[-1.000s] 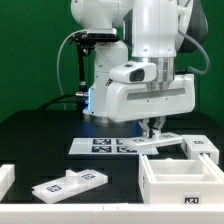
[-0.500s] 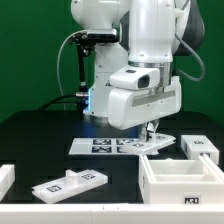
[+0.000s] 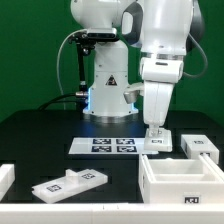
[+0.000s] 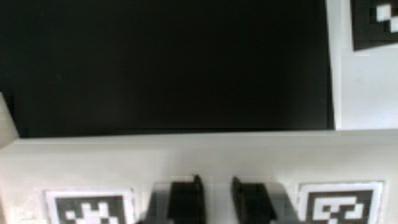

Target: Assemble cabinet

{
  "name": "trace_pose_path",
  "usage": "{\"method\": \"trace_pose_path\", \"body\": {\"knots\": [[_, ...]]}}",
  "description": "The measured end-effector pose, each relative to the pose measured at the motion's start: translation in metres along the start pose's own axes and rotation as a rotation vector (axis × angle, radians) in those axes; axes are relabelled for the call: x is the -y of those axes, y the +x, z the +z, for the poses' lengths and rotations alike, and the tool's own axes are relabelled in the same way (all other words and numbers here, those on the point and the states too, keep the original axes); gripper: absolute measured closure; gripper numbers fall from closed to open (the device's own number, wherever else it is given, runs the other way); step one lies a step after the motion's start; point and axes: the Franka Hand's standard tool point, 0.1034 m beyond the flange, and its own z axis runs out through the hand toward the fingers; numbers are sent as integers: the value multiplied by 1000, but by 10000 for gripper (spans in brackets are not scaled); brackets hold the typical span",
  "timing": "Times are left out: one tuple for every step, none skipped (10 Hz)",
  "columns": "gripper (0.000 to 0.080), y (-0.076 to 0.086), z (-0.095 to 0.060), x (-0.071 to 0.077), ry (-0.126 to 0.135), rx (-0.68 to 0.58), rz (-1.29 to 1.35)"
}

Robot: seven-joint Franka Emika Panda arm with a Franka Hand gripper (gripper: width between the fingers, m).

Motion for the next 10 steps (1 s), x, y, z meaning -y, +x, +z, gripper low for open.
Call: {"method": "trace_pose_path", "body": {"knots": [[735,-1,0,0,-2,6,-81],[735,1,0,0,-7,10,-128],[735,10,-2,-1,-25,21,-190],[735,18,-5,-2,-37,31,-240],[735,20,-6,-6,-40,40,-266],[735,18,-5,-5,-38,40,-256],[735,17,-5,-5,-37,40,-255],[735,18,-5,-6,-39,41,-251],[735,26,-8,-12,-55,44,-240],[735,33,-9,-19,-66,47,-221]]}}
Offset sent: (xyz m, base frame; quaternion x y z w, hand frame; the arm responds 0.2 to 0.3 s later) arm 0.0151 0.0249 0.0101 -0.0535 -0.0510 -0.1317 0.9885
